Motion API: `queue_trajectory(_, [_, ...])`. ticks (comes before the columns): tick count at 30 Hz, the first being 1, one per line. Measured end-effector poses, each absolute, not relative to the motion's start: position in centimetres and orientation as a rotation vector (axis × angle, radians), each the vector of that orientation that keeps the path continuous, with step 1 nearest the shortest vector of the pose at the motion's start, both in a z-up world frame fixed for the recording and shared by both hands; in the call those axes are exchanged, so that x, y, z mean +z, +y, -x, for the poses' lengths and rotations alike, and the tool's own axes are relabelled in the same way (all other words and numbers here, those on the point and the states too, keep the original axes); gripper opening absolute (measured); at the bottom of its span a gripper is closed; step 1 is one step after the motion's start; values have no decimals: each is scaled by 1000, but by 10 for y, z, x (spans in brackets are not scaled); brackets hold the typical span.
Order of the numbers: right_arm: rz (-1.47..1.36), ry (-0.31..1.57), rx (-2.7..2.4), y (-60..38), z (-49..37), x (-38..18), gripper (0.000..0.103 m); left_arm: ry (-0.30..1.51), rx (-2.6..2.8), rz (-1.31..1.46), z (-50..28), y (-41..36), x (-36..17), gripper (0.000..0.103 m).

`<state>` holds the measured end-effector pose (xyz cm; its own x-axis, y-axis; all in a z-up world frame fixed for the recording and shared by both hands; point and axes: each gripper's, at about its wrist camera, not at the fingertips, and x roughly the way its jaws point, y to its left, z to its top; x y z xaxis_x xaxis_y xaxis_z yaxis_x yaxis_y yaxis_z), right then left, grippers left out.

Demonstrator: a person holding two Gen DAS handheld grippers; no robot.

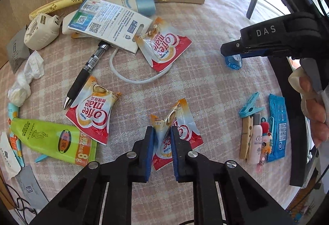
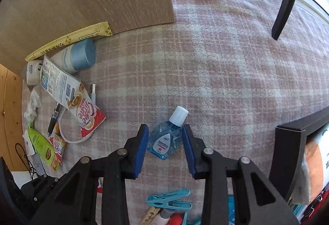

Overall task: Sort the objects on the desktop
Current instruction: 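Grasp the sanitizer bottle with the right gripper while the left grasps the coffee-mate sachet, then carry the bottle and sachet into the black tray and open both grippers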

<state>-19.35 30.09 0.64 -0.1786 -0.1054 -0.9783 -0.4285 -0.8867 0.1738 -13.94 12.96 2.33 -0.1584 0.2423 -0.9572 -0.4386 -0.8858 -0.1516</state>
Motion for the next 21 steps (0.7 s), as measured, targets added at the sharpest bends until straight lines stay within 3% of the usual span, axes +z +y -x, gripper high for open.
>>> queue_trajectory(2, [1855, 624, 2181, 304, 187, 10, 30, 185, 2088, 1678, 138, 129, 27, 14])
queue_trajectory(3, [1853, 621, 2192, 302, 185, 13, 24, 174, 2088, 1673, 137, 129, 30, 14])
queue_trajectory(15, [1811, 677, 2243, 318, 144, 28, 24, 163, 2122, 1628, 142, 107, 56, 14])
queue_trajectory(21, [1772, 710, 2308, 328, 102, 60, 24, 156, 2089, 1561, 145, 141, 73, 14])
